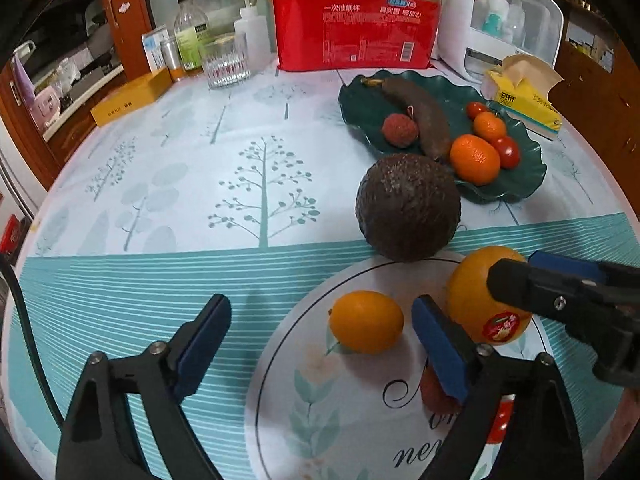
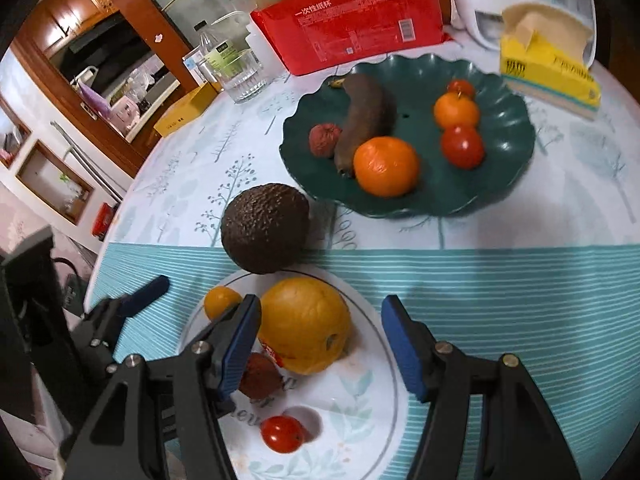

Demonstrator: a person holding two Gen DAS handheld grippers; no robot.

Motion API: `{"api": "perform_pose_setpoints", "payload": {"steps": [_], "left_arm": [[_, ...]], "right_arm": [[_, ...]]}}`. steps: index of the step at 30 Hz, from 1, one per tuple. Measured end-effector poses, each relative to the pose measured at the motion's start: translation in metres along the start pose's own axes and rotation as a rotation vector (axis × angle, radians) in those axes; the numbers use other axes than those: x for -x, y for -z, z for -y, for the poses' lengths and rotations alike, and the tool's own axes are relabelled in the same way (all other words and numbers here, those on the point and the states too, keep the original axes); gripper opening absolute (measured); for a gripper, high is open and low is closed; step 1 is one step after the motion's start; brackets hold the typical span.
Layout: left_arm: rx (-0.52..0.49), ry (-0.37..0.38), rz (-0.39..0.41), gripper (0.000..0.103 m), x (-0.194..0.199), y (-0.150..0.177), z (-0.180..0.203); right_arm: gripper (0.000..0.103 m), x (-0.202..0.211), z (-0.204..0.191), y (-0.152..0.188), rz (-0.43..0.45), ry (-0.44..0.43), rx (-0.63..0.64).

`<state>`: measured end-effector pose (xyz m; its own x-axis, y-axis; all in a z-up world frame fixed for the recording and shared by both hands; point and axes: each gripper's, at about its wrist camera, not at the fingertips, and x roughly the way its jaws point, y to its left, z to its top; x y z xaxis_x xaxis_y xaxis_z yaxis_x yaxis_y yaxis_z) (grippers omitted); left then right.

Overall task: Organize fruits
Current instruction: 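Grasp the small orange with left gripper while right gripper grasps the large yellow citrus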

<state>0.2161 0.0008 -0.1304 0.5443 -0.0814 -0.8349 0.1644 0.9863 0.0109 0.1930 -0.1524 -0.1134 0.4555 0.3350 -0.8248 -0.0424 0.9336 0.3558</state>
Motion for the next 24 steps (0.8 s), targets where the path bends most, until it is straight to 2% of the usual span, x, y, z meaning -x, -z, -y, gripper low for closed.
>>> {"api": "perform_pose_setpoints", "payload": {"steps": [5,9,13,15,17,20,24], "left_arm": [[0.029,0.037,-0.026,0.070,-0.010,0.001,-0.003],[0.008,0.020,-0.014,0.061,-0.011,0.002,0.000],[-0.007,0.029,-0.001,0.045,-0.008,0.004,0.005],[-0.007,0.033,0.005,0.038,-0.007,0.005,0.006],[-0.003,0.033,0.008,0.036,-0.006,0.006,0.006],[0.005,0.036,0.017,0.036,-0.005,0.008,0.006],[0.025,0.052,0.028,0.036,-0.002,0.012,0.003]], "right_arm": [[0.065,-0.011,-0.005,0.001,-0.032,-0.038,-0.005],[0.065,-0.018,-0.010,0.004,-0.054,-0.051,-0.003],[0.064,-0.022,-0.008,0.005,-0.055,-0.066,-0.025],[0.059,-0.022,-0.006,0.006,-0.050,-0.064,-0.030],[0.054,-0.021,-0.005,0.007,-0.047,-0.056,-0.022],[0.053,-0.018,-0.001,0.010,-0.039,-0.071,-0.031],[0.053,-0.010,0.002,0.016,-0.008,-0.043,-0.017]]}}
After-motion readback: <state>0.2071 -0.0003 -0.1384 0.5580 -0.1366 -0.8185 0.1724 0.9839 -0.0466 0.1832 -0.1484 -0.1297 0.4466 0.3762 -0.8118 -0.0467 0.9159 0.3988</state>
